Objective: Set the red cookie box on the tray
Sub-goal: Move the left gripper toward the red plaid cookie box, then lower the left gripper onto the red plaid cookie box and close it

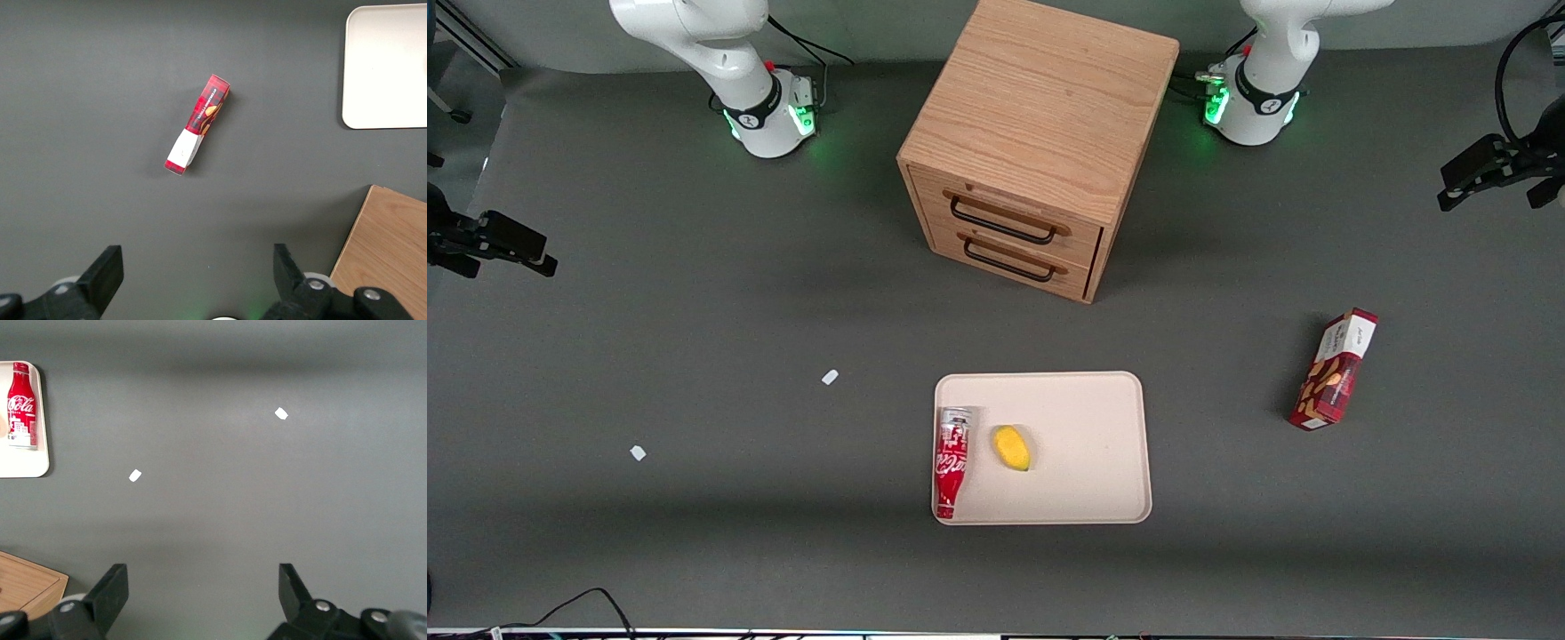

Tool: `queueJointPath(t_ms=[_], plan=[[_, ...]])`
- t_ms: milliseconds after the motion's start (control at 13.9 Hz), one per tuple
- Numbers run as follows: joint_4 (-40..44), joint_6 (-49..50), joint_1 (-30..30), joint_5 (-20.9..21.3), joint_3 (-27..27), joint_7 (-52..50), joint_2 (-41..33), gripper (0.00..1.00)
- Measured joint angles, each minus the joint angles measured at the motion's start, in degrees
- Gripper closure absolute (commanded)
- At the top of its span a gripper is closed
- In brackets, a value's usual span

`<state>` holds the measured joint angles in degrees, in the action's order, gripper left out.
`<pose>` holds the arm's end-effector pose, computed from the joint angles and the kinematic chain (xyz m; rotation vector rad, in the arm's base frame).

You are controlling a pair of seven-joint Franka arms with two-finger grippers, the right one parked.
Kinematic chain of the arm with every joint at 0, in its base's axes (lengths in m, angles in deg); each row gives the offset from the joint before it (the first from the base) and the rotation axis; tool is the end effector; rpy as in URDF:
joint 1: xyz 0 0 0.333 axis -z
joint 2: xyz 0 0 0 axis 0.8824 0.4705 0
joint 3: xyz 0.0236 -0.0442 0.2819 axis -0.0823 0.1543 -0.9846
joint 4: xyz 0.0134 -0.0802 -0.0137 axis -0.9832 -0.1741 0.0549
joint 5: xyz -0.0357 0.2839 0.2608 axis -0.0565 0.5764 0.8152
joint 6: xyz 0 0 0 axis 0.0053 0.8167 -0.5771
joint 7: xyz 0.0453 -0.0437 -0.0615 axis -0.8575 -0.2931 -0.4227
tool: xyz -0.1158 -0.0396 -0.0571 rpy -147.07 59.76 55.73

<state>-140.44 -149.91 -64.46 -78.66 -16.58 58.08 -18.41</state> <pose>0.5028 0.0087 0.5943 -3.1193 0.0017 -0.0093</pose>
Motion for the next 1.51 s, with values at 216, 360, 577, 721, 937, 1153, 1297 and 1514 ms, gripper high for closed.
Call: queueJointPath(t_ms=[216, 360, 577, 721, 937, 1153, 1297, 1514], plan=[[0.0, 0.0, 0.0, 0.0, 0.1, 0.0, 0.0, 0.00], [-0.2, 0.0, 0.0, 0.0, 0.1, 0.0, 0.2, 0.00], [-1.1, -1.2, 0.0, 0.0, 0.5, 0.4, 2.3, 0.00], [-1.7, -3.9, 0.0, 0.0, 0.7, 4.9, 5.6, 0.00], [-2.2, -9.0, -0.1, 0.6, 0.3, 15.1, 11.6, 0.00], [-4.5, -16.6, -0.2, 0.9, -1.1, 21.4, 16.9, 0.00], [-9.2, -25.0, -0.2, 2.2, -1.4, 22.7, 19.4, 0.00], [-16.3, -37.8, -0.2, 3.4, -1.6, 23.0, 23.6, 0.00]])
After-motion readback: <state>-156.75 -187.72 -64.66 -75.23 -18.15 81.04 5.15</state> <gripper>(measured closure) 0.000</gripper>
